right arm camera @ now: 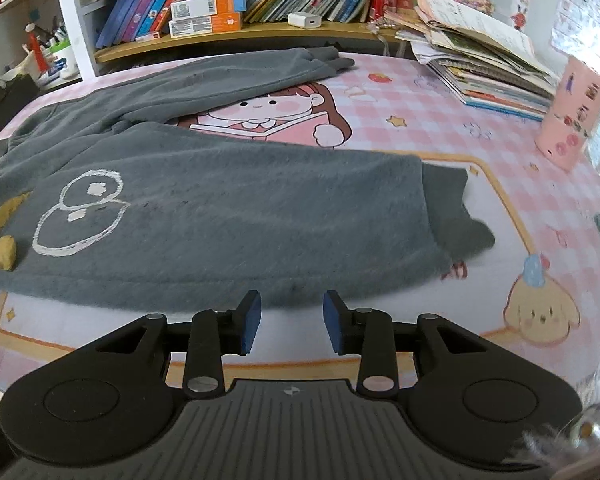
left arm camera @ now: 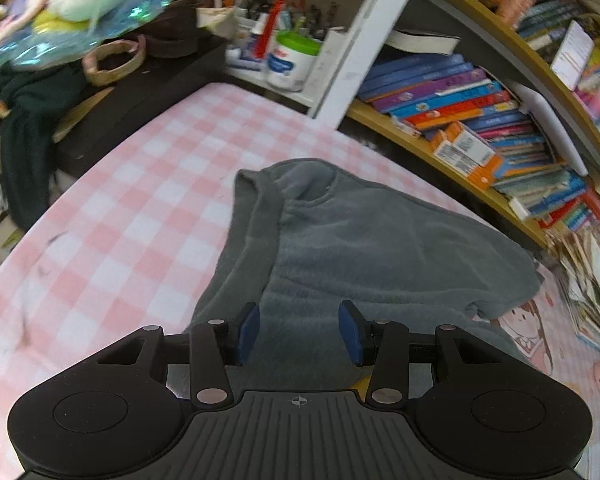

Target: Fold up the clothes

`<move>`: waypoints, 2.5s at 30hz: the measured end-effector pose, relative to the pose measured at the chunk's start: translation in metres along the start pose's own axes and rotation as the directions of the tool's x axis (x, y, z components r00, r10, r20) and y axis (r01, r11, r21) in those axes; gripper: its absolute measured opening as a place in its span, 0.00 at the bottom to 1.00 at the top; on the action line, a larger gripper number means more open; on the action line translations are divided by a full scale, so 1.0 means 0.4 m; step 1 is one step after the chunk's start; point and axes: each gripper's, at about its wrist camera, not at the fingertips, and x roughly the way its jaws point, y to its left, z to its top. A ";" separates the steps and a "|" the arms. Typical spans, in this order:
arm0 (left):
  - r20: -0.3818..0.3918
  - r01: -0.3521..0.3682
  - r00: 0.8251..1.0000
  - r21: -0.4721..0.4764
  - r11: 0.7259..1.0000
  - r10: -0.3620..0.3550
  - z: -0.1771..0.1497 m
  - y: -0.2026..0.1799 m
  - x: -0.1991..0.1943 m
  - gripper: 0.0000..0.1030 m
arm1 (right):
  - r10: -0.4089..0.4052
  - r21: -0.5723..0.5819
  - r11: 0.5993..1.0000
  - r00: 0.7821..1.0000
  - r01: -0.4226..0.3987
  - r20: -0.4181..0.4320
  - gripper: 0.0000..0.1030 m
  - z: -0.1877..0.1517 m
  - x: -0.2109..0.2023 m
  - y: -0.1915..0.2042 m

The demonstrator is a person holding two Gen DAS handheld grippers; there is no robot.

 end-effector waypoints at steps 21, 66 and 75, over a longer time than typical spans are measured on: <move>-0.028 0.051 0.999 0.276 0.960 -0.045 -0.039 -0.031 0.013 0.65 | -0.004 -0.098 0.995 1.000 0.006 0.023 0.36 0.113 0.018 0.107; -0.055 -0.094 0.988 0.529 0.844 0.144 0.302 -0.199 0.499 0.71 | 0.199 -0.523 0.824 0.975 -0.219 -0.095 0.46 0.889 0.757 -0.027; -0.093 -0.075 0.985 0.516 0.853 0.143 0.313 -0.182 0.553 0.71 | 0.231 -0.481 0.839 0.967 -0.252 -0.103 0.59 0.898 0.783 -0.061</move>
